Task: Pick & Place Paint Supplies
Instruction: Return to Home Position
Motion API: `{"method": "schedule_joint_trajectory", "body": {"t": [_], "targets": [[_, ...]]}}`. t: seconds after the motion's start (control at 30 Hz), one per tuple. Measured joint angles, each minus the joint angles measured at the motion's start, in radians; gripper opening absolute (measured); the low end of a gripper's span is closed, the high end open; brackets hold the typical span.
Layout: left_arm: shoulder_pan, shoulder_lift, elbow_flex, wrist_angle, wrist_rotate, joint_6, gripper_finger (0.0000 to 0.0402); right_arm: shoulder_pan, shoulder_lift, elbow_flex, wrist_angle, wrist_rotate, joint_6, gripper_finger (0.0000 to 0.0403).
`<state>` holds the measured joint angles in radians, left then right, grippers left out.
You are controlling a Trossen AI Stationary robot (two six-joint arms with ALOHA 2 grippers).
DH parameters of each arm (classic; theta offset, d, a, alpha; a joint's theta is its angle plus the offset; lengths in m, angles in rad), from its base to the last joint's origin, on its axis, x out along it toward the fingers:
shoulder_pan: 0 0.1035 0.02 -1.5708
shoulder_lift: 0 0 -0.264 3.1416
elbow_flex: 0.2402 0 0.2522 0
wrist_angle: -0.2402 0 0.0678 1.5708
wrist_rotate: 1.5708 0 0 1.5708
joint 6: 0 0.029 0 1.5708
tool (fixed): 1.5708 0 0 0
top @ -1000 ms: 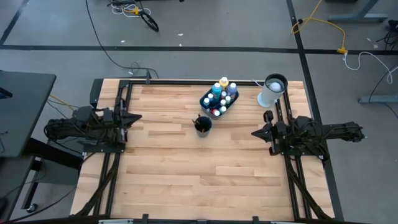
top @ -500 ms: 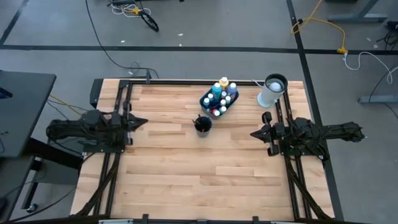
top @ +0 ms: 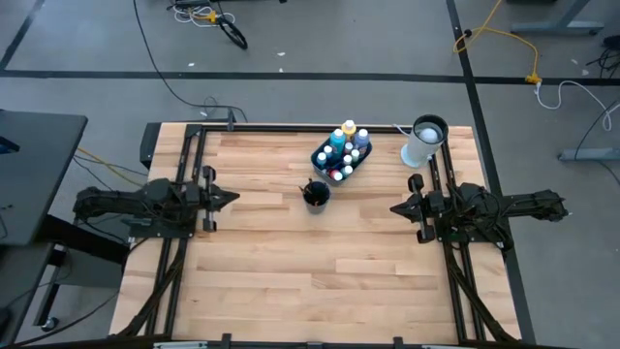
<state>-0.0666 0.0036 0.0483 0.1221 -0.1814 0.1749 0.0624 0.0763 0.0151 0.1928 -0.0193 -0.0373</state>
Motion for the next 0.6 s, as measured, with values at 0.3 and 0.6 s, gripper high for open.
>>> {"method": "schedule_joint_trajectory", "body": {"t": [0.3,0.6], "targets": [[0.0,-0.001,-0.039,0.001,0.015,-0.059,0.0005,0.0,0.0,0.001,-0.008,0.0,0.0,0.0009],[0.0,0.0,-0.04,-0.048,0.052,-0.093,0.001,0.0,0.0,0.001,-0.015,0.001,-0.001,0.0009]]}}
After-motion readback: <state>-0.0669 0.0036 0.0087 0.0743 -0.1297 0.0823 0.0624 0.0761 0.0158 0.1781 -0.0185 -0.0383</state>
